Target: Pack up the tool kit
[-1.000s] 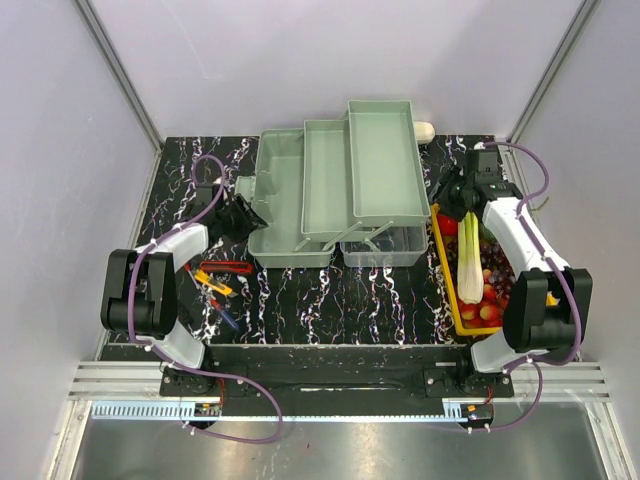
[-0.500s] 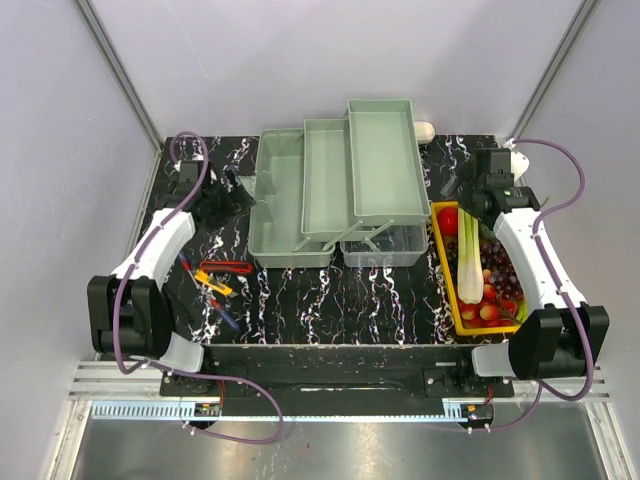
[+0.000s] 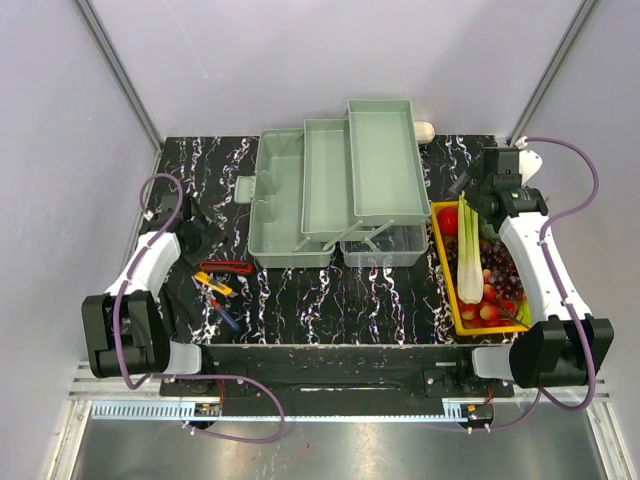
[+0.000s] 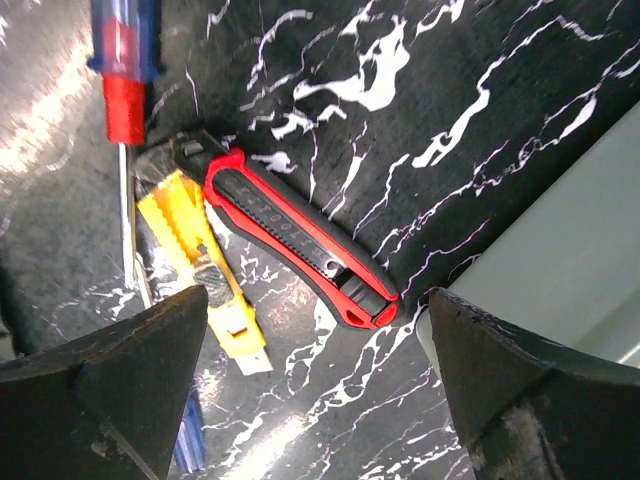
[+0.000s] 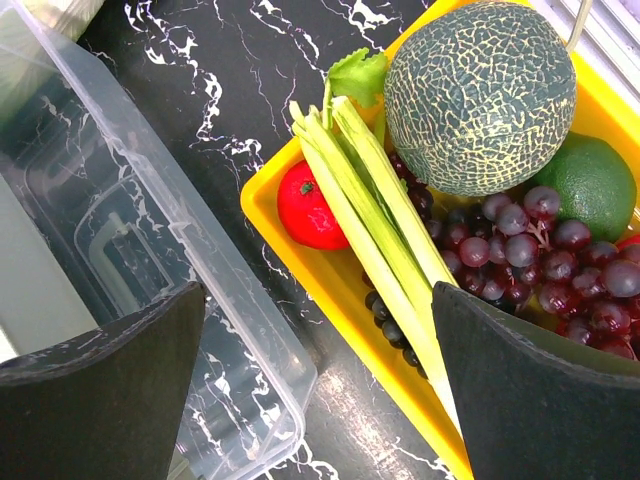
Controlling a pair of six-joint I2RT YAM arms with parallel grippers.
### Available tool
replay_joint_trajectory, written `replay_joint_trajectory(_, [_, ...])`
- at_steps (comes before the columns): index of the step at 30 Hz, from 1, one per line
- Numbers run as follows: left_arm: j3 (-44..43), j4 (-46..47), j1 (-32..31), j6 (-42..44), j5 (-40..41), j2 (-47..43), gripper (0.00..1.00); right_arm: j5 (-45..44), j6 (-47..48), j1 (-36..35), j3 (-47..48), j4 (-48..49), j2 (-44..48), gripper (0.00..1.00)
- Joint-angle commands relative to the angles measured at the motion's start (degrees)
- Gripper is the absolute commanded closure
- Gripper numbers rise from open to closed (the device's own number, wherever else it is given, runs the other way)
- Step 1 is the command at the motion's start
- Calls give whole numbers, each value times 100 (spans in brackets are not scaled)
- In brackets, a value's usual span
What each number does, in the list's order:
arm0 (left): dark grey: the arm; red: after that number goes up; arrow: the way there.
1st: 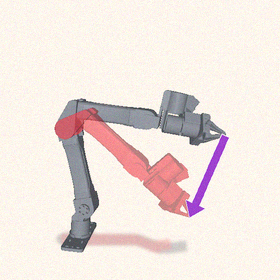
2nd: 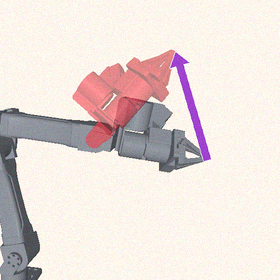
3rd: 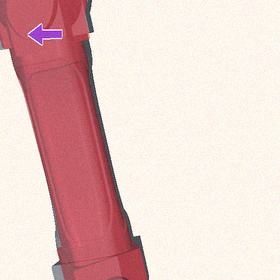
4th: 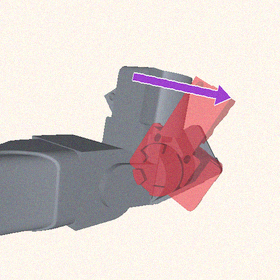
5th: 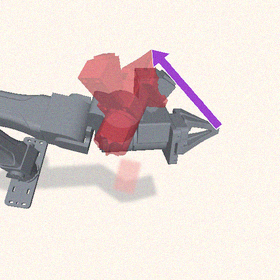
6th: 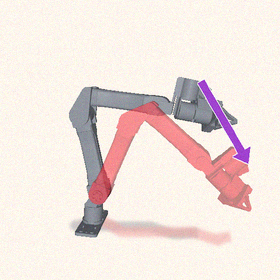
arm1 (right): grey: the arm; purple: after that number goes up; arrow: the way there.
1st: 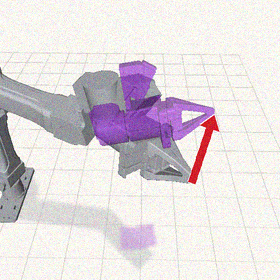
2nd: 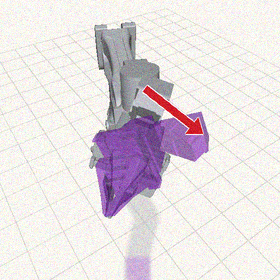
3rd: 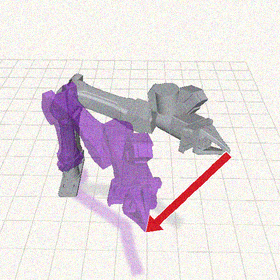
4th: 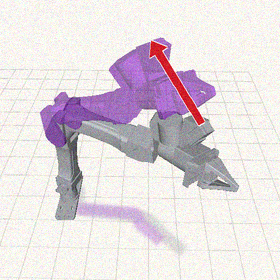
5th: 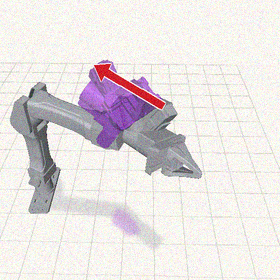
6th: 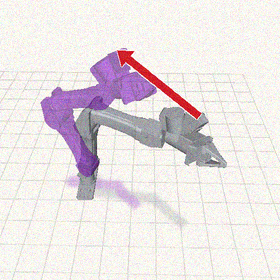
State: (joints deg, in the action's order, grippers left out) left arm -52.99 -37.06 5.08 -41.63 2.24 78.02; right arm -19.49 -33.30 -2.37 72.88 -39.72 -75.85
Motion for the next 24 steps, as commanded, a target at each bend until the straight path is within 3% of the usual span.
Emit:
replay_joint_trajectory(1, [149,164,2,-652,-522,160,5,-196,-63,79,262,44,141,0])
replay_joint_trajectory(8, [88,42,10,-1426,-480,618,10,-126,-142,202,51,44,264,1])
replay_joint_trajectory(15, [-97,-179,10,-1717,162,793,11,-55,-256,430,-239,79,440,1])
replay_joint_trajectory(24, [-168,67,10,-1954,66,1382,16,32,-318,492,-362,149,422,1])
